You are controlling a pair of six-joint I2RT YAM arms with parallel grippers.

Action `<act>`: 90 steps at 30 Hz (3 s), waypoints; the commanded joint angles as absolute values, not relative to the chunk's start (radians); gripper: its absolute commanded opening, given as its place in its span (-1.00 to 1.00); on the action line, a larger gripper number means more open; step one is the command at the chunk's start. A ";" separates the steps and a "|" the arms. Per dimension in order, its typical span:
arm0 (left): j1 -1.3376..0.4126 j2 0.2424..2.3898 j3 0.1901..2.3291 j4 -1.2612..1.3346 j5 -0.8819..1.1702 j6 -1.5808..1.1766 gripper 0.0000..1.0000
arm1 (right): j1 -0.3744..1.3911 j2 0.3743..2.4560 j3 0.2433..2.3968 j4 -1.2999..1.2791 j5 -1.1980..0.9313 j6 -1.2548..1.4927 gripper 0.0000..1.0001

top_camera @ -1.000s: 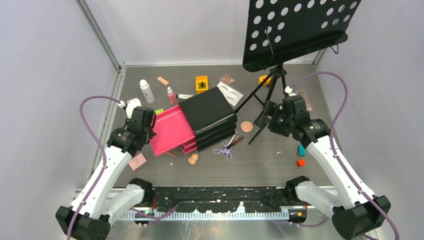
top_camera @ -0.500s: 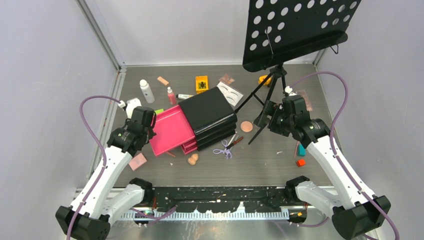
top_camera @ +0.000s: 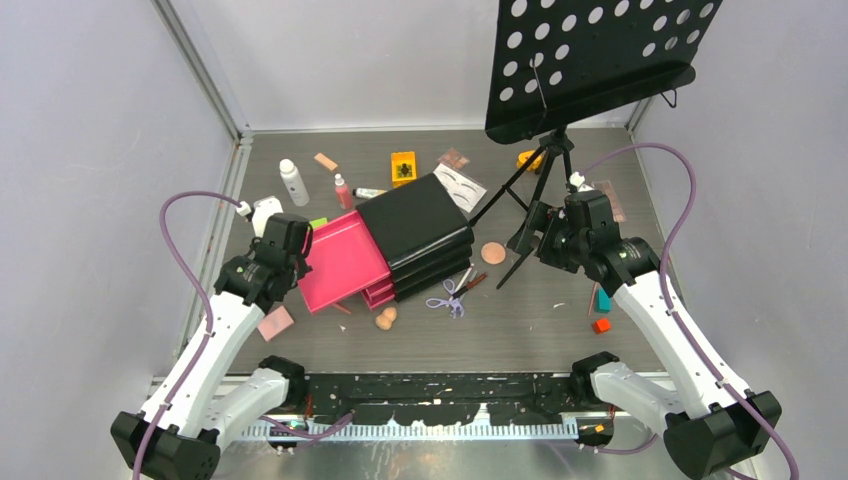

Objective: Organize the makeup
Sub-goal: Open the drawer in the storage box, then pick up the makeup from the center of the board.

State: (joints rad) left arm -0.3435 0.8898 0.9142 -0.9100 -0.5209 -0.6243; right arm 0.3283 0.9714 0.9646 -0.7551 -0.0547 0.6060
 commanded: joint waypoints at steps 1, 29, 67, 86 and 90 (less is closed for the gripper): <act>-0.346 0.875 0.955 -0.937 -0.584 -0.606 -1.00 | 0.334 0.973 0.955 -0.713 -0.061 0.623 0.81; -0.345 0.861 0.965 -0.969 -0.631 -0.607 -1.00 | 0.334 0.984 0.953 -0.706 -0.070 0.622 0.81; -0.345 0.855 0.912 -0.919 -0.556 -0.628 -0.35 | 0.334 0.990 0.950 -0.698 -0.075 0.625 0.81; -0.331 0.943 1.079 -0.864 -0.566 -0.551 0.22 | 0.334 0.977 0.964 -0.721 -0.064 0.608 0.81; -0.251 1.048 1.203 -0.799 -0.549 -0.498 0.31 | 0.334 0.970 0.969 -0.732 -0.060 0.597 0.81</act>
